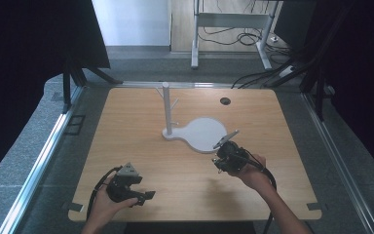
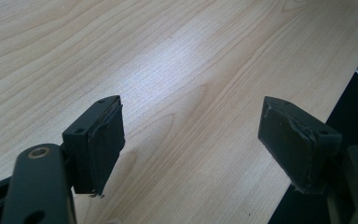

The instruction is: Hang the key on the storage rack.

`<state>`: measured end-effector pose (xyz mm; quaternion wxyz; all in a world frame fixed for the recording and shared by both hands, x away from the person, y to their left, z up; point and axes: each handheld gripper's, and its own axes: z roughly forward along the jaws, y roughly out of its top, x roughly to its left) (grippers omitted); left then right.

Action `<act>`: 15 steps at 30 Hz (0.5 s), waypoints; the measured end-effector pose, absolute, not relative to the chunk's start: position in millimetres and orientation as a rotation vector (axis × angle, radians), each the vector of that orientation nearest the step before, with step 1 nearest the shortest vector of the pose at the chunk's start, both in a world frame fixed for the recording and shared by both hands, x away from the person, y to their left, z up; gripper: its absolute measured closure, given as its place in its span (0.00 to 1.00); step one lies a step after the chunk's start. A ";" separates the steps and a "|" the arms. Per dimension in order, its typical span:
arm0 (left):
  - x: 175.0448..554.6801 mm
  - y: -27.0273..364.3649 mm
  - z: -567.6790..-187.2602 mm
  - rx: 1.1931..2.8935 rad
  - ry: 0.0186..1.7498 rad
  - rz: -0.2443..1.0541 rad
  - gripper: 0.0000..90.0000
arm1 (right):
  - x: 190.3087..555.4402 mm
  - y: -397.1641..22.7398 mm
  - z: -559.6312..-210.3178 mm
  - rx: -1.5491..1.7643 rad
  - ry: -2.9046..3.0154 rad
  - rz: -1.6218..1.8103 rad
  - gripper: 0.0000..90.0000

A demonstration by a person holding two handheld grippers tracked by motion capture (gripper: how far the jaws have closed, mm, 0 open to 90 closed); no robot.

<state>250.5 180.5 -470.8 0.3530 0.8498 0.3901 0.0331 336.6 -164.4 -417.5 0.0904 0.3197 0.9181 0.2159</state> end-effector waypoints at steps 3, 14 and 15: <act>250.9 181.2 -471.1 2.203 1.010 0.085 0.26 | 340.1 -161.4 -414.8 0.942 2.723 0.648 0.94; 251.3 178.8 -472.7 2.212 1.008 0.079 0.26 | 352.3 -155.5 -406.0 0.938 2.713 0.655 0.93; 251.4 178.5 -473.1 2.212 1.007 0.080 0.26 | 353.5 -155.3 -405.4 0.936 2.714 0.651 0.93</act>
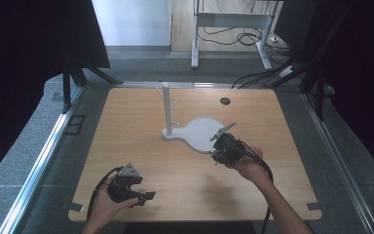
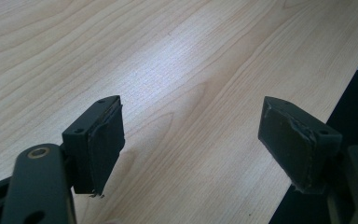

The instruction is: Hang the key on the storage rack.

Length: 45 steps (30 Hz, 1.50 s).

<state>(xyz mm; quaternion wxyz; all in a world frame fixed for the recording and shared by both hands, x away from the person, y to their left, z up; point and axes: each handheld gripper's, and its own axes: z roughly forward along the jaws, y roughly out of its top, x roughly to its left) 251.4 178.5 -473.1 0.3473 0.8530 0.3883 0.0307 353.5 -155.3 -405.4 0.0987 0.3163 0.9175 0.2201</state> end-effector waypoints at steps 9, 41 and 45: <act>251.6 177.8 -473.5 2.219 1.002 0.076 0.26 | 361.1 -150.2 -399.3 0.917 2.706 0.655 0.93; 251.3 177.2 -473.2 2.220 0.995 0.071 0.26 | 403.2 -123.1 -377.6 0.940 2.694 0.666 0.93; 251.3 176.4 -473.8 2.224 0.994 0.068 0.25 | 409.6 -116.2 -373.8 0.943 2.694 0.665 0.93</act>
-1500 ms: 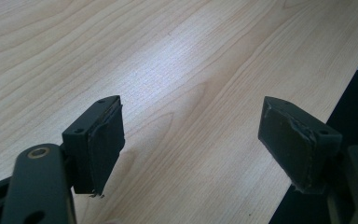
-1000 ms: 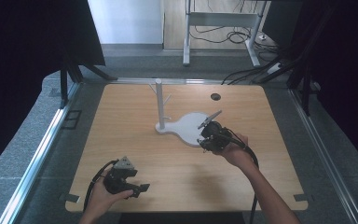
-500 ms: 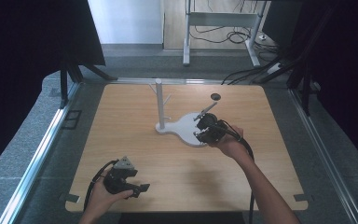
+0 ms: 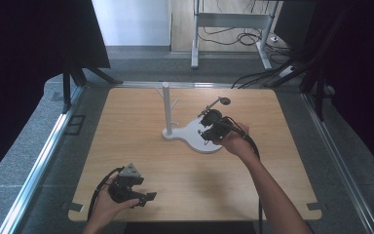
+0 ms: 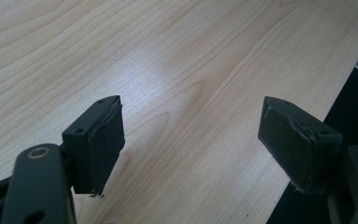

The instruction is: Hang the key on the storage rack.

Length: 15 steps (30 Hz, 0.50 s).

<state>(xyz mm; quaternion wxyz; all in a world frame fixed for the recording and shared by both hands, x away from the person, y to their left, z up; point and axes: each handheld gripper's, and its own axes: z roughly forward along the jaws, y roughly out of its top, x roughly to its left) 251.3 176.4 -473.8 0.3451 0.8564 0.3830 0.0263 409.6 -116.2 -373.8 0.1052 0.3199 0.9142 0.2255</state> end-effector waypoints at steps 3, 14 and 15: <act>251.2 176.7 -473.4 2.220 0.993 0.068 0.25 | 414.2 -109.8 -369.7 0.928 2.699 0.664 0.93; 250.9 176.7 -472.7 2.223 0.988 0.071 0.25 | 427.2 -95.8 -369.6 0.930 2.698 0.649 0.93; 250.9 176.4 -472.8 2.223 0.988 0.069 0.25 | 428.9 -95.1 -369.4 0.936 2.694 0.649 0.93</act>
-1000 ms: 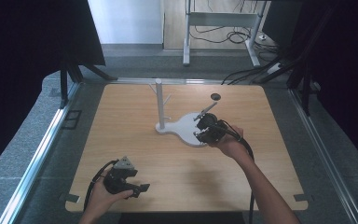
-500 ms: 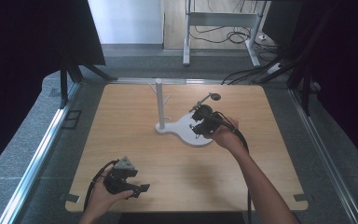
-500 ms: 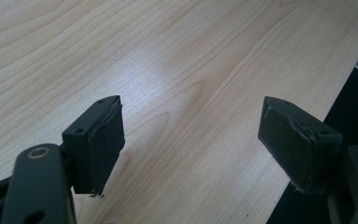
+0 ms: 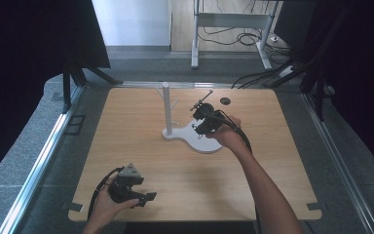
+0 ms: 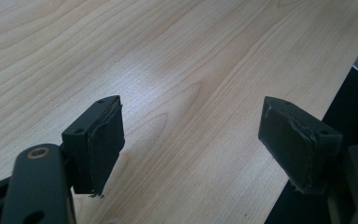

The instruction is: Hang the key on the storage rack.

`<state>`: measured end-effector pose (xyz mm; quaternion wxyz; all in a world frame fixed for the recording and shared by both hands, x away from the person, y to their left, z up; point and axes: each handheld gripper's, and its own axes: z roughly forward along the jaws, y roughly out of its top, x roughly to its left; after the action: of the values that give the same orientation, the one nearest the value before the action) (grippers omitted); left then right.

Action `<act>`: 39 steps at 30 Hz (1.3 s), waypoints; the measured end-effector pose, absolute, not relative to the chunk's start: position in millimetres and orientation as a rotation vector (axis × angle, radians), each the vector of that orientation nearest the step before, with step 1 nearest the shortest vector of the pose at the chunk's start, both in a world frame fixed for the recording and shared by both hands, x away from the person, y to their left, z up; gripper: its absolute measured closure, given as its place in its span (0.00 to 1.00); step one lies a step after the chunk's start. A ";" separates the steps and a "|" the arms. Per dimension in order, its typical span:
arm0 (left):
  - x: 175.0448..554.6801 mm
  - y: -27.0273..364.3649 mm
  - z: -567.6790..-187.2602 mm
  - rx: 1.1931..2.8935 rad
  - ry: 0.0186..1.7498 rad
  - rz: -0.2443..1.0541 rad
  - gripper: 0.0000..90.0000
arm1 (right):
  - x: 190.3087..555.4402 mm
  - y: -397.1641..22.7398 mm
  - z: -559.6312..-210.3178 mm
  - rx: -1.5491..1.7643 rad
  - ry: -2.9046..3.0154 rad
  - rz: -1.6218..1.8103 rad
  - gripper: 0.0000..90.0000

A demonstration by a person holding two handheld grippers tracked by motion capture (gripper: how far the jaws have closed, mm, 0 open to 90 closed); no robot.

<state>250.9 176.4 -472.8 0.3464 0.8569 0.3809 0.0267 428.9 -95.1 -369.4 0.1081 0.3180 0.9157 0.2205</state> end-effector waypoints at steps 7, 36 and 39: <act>250.9 175.7 -473.3 2.229 0.984 0.067 0.25 | 438.8 -94.4 -369.0 0.960 2.683 0.644 0.93; 250.1 176.4 -471.4 2.220 0.976 0.063 0.25 | 471.3 -77.6 -364.3 1.012 2.655 0.620 0.93; 250.0 176.5 -471.2 2.218 0.976 0.062 0.25 | 473.8 -76.8 -363.6 1.013 2.648 0.625 0.93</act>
<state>250.0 176.5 -471.2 0.3513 0.8567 0.3769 0.0240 473.8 -76.8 -363.6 0.1191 0.3464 0.9056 0.2139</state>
